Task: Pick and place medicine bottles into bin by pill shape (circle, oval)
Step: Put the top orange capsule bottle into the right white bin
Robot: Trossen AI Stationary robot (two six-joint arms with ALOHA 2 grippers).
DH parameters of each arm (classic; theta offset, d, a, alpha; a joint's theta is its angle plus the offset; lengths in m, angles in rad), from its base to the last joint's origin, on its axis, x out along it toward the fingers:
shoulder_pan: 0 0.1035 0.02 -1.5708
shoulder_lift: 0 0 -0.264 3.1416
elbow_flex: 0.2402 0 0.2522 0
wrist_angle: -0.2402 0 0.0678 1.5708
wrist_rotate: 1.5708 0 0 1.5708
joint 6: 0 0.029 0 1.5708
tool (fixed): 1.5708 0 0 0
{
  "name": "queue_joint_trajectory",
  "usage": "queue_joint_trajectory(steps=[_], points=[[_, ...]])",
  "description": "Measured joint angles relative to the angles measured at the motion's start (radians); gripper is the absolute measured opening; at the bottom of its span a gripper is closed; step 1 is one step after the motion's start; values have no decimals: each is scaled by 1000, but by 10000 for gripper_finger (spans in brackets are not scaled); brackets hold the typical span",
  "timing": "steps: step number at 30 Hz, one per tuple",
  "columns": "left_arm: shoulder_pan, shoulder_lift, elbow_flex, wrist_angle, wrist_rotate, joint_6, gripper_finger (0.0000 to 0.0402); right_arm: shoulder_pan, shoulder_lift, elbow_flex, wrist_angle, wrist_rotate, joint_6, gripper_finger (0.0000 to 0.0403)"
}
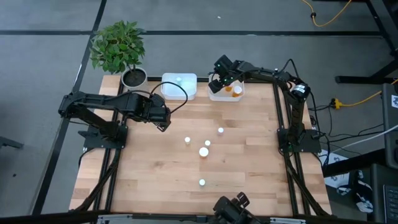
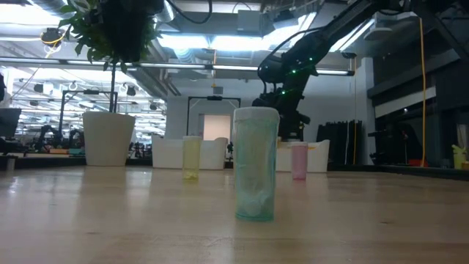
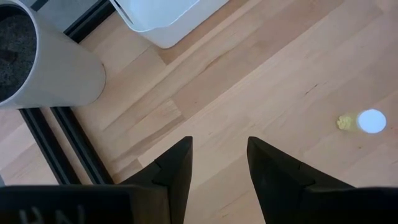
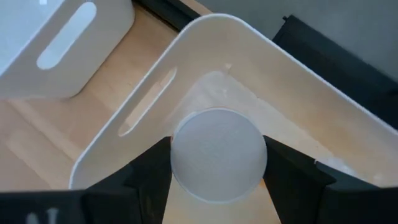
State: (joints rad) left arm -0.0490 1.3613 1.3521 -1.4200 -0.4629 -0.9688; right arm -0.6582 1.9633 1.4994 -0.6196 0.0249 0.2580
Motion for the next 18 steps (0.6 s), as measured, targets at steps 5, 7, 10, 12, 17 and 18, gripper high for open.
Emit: queue_joint_trajectory(steps=[5,7,10,12,17,18], points=[[0,0,0,0,0,0,147,0,0,0,-48,-33,-2,225],[0,0,0,0,0,0,147,0,0,0,-52,-35,-5,225],[0,0,0,0,0,0,147,0,0,0,-62,-36,-5,225],[0,0,0,0,0,0,147,0,0,0,-62,-36,-4,225],[0,0,0,0,0,0,147,1,0,0,-63,-36,-32,242],[0,0,0,0,0,0,147,1,0,0,-63,-36,-31,248]])
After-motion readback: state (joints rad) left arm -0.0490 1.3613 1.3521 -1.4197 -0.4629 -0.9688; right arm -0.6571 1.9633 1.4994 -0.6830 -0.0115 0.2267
